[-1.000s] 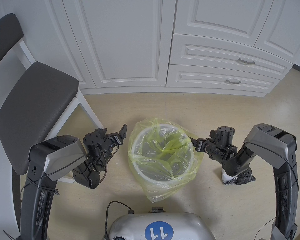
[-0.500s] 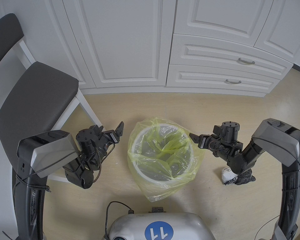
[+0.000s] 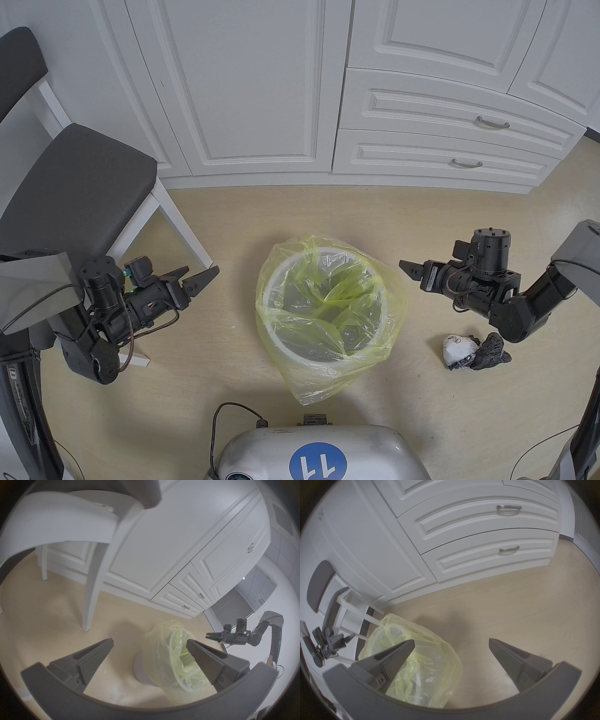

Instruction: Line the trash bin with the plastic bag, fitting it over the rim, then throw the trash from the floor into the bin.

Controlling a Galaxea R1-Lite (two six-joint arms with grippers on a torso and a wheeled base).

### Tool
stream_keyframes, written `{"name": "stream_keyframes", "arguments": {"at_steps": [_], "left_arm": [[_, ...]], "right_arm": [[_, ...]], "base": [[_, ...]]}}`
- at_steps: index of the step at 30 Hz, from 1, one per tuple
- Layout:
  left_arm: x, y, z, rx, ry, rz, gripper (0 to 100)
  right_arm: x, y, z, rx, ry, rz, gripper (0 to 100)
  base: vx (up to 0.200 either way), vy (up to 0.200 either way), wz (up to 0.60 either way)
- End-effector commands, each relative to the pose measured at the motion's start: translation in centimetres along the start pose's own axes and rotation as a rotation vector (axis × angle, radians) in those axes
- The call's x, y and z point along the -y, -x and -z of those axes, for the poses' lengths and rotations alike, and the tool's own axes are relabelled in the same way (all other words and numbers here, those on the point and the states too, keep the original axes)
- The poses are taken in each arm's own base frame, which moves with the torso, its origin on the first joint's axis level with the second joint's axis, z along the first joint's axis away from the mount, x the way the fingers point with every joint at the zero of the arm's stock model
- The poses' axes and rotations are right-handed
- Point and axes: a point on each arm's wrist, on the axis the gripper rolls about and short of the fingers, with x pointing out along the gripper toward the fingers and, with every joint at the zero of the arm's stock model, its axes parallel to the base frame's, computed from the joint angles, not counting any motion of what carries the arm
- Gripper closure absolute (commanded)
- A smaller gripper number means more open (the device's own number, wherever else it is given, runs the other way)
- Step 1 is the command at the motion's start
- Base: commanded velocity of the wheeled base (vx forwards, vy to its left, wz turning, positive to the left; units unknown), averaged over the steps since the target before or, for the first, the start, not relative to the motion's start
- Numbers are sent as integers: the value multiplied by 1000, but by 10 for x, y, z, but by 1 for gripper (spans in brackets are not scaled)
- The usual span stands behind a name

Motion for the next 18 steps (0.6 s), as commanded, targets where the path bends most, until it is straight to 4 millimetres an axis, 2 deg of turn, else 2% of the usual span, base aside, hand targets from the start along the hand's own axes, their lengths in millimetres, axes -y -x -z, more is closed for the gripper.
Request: {"name": "stream_keyframes", "arguments": {"at_steps": [1, 2, 3, 5, 7, 9, 10, 11, 13, 18], "left_arm": [[-15, 15, 12, -54, 47, -41, 0], [-16, 7, 28, -93, 68, -32, 0], [-16, 6, 29, -96, 69, -30, 0], [-13, -7, 55, -158, 92, -17, 0], [-10, -11, 60, -163, 94, -18, 0], [5, -25, 64, -141, 116, -30, 0], [7, -26, 63, -138, 119, -31, 0], [19, -37, 60, -92, 155, -55, 0], [29, -45, 53, -33, 178, -76, 0], [41, -47, 30, 54, 184, -82, 0]], "right_arm": [[6, 26, -24, 59, -54, 25, 0], [10, 28, -25, 63, -62, 39, 0], [11, 28, -24, 61, -62, 40, 0], [18, 34, -18, 44, -68, 74, 0], [19, 35, -15, 40, -68, 104, 0], [23, 38, -12, 47, -70, 181, 0], [23, 38, -12, 50, -70, 183, 0], [25, 41, -10, 46, -75, 200, 0], [28, 43, -8, 39, -76, 214, 0], [29, 43, -4, 27, -73, 222, 0]], "base": [[0, 0, 0], [0, 0, 0], [0, 0, 0], [0, 0, 0], [0, 0, 0], [0, 0, 0], [0, 0, 0], [0, 0, 0], [0, 0, 0], [0, 0, 0]]}}
